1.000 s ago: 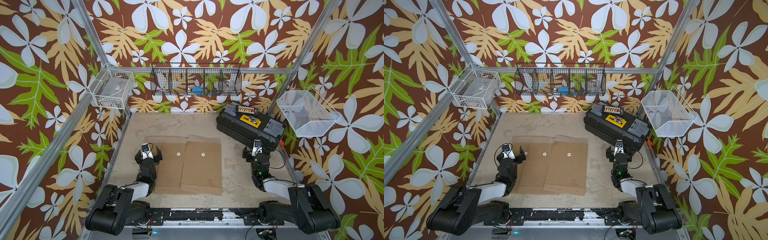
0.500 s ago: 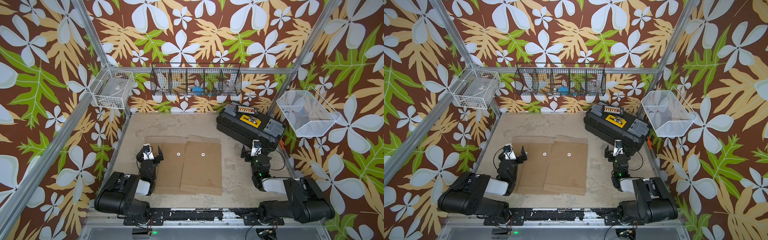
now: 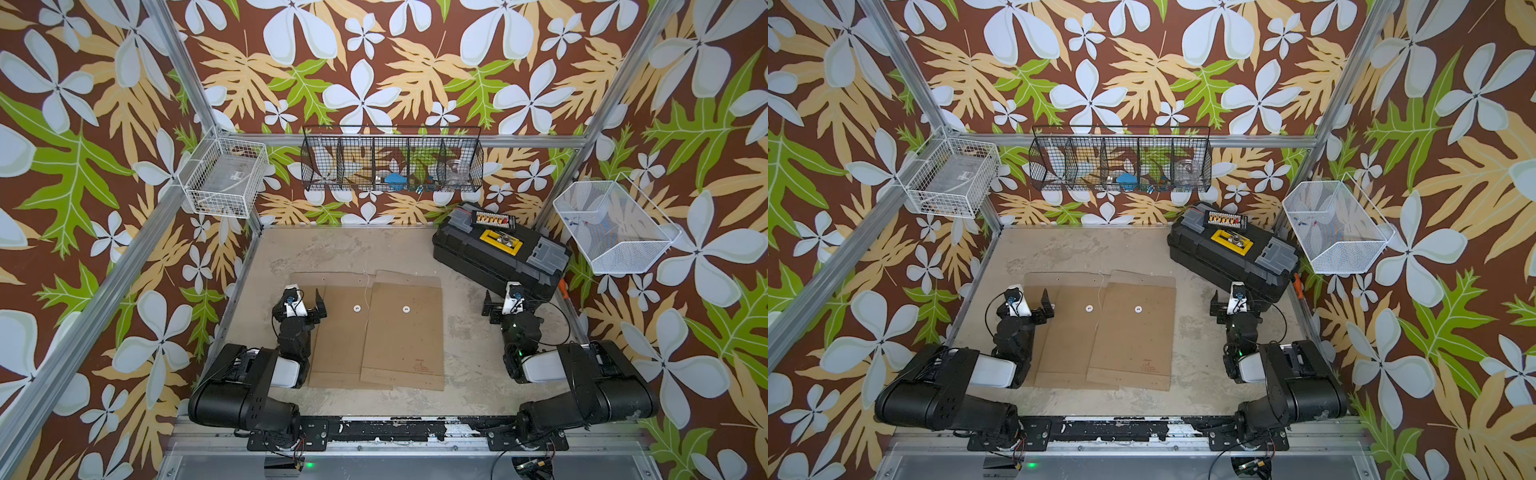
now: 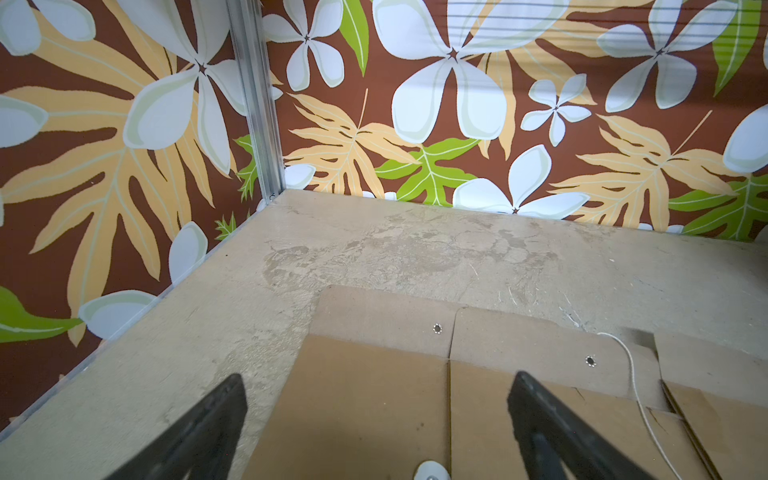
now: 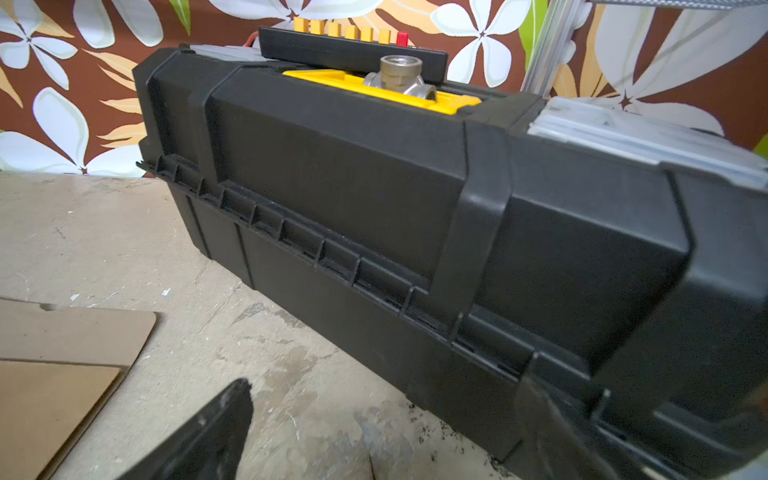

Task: Open the file bag
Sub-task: Reset both arms

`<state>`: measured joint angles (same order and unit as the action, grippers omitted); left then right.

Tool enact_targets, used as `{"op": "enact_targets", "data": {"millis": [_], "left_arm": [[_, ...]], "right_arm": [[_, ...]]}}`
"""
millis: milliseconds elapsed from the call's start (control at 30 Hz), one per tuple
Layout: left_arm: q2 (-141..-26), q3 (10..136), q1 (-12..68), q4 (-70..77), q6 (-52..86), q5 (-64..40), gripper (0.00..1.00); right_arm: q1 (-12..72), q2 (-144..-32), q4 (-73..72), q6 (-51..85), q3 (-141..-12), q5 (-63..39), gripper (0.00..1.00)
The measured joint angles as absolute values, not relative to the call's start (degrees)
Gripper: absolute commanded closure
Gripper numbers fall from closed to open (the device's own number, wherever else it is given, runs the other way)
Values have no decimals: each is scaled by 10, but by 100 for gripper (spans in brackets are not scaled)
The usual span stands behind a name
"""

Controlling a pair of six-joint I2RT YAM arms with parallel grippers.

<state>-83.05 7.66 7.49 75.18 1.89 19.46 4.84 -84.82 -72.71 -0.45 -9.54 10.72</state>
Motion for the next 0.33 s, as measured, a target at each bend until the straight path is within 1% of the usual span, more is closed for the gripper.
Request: {"op": "enact_targets", "data": {"millis": [200,333], "left_arm": [[-831,79,74,748,19,194,0],[-832,88,55,740,28,173,0]], "right_arm": [[49,-848,-724,-4,-95,103,0],[49,-848,-724,-4,-95,103,0]]}}
